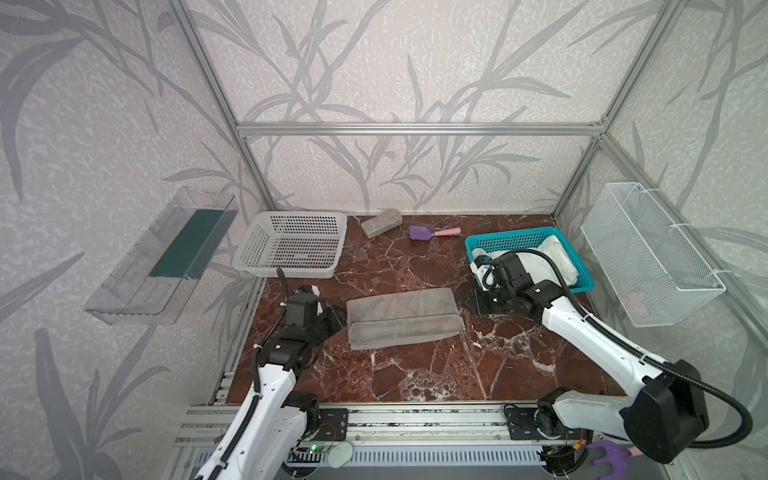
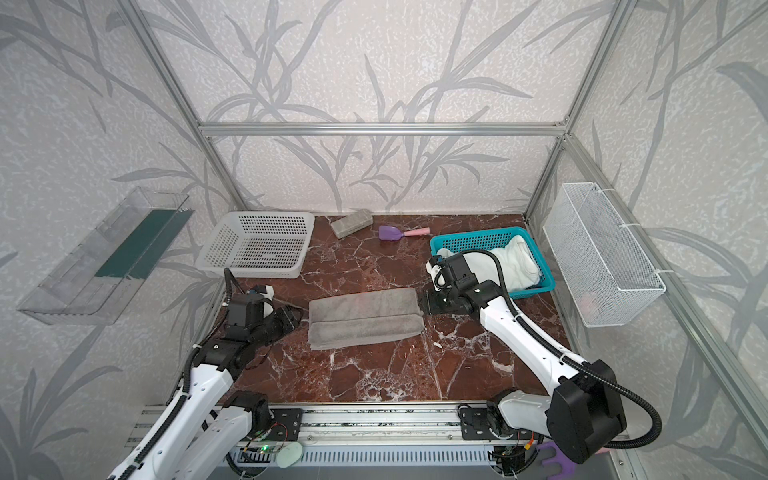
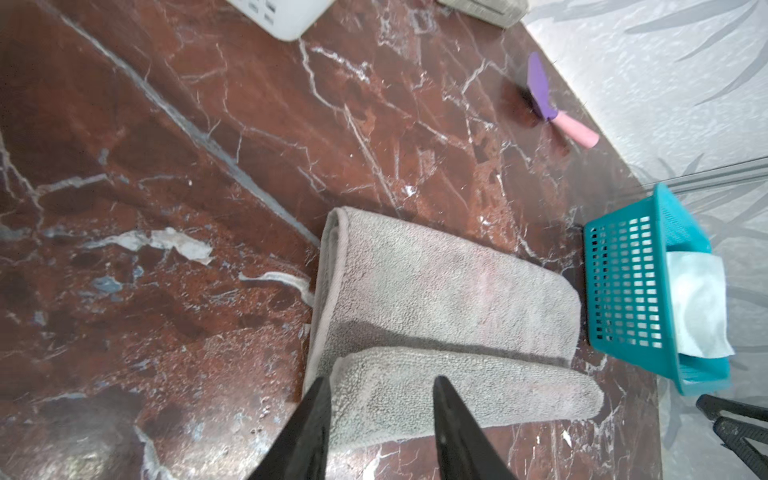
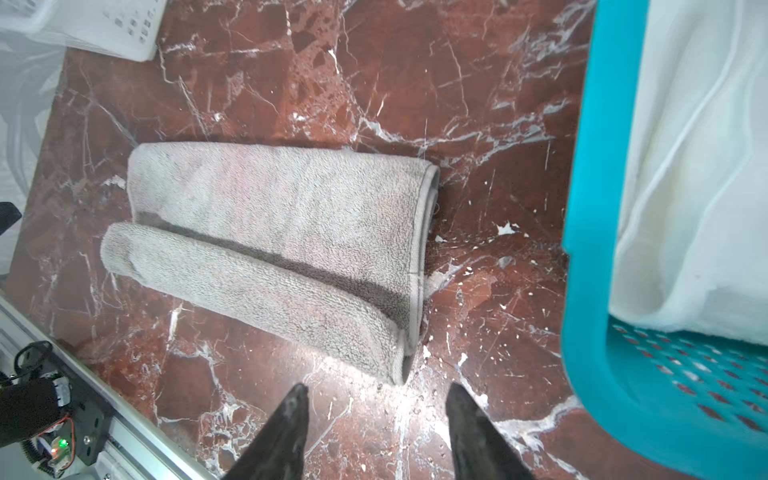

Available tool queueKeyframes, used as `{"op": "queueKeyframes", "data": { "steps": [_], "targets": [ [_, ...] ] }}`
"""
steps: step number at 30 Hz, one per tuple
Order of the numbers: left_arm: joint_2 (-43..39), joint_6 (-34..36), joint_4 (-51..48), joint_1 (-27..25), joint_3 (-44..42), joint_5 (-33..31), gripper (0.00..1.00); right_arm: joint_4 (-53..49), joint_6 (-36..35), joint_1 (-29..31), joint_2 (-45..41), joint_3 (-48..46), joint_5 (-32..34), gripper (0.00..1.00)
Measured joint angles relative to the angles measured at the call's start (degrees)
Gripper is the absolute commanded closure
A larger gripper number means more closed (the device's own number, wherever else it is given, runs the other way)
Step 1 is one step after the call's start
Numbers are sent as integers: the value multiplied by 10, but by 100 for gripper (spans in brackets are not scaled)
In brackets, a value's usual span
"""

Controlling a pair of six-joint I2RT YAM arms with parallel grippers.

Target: Fold and stack the towels

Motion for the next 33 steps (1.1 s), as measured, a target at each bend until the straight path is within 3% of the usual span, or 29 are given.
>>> {"op": "queueKeyframes", "data": {
  "steps": [10,16,20,24,29,33],
  "targets": [
    [290,41,39,-54,108,21,60,-13,-14,79,331,220,-27,49],
    [353,67,38,-90,123,14,59,-49,-22,110,365,209,-61,50],
    [304,69,2,-130,97,-6,59,-49,-14,127,313,140,-78,50],
    [159,48,-49,-174,42,-27,59,-54,10,141,215,53,-87,49],
    [6,8,-83,-181,-17,-62,60,-69,28,144,164,27,-72,48],
    [21,-2,-79,-182,-10,-70,61,-96,26,134,164,57,-38,42]
  ]
}}
